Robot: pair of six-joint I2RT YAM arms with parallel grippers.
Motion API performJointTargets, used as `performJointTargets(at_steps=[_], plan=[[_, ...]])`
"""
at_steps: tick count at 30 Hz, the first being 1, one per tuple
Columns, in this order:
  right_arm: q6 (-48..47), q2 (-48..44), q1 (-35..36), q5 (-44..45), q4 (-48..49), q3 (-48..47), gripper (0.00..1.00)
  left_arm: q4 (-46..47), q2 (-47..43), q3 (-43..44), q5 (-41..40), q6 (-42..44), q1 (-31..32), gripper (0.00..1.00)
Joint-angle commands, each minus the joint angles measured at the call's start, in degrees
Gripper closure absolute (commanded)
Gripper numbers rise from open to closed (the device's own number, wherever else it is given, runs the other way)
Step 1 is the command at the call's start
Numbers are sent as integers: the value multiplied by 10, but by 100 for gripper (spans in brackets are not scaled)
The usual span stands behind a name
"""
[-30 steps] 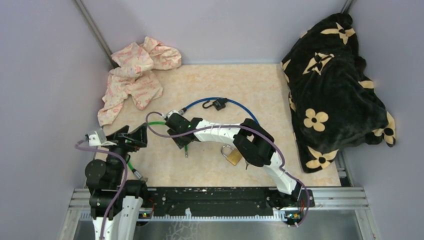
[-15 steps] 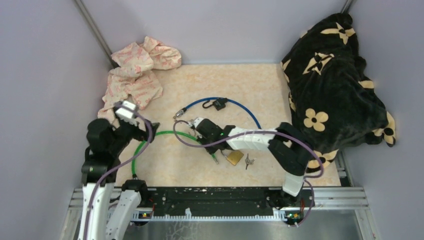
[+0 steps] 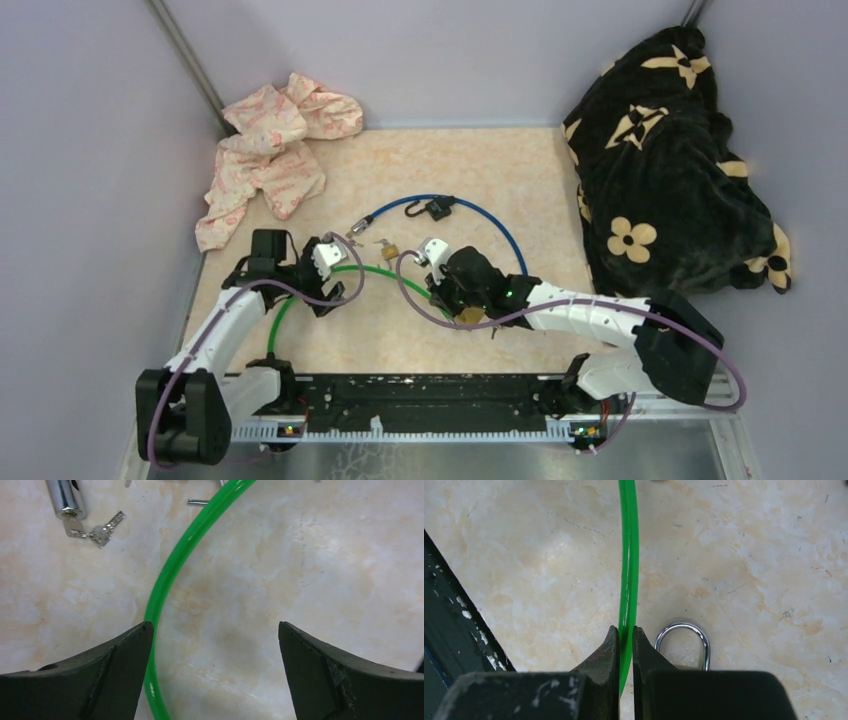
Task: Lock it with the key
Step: Pick up the lock from the center of the board.
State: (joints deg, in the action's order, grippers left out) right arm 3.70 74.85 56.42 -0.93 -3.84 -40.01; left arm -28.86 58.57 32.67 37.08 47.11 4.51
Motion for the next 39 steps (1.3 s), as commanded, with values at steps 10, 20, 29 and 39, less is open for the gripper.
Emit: performJointTargets(at_steps=[10,20,29,39], plan=[[-65,-67,1,-77,74,11,100,376,77,-129,-118,164,21,3],[-56,-85,-6,-83,61,11,100,298,24,-88,-83,115,27,100],[-29,-39,-15,-106,9,-78,5,38,-145,-23,-22,95,59,100],[39,-45,-16,-85,-72,-138,6,114,-219,-19,-103,95,92,100]])
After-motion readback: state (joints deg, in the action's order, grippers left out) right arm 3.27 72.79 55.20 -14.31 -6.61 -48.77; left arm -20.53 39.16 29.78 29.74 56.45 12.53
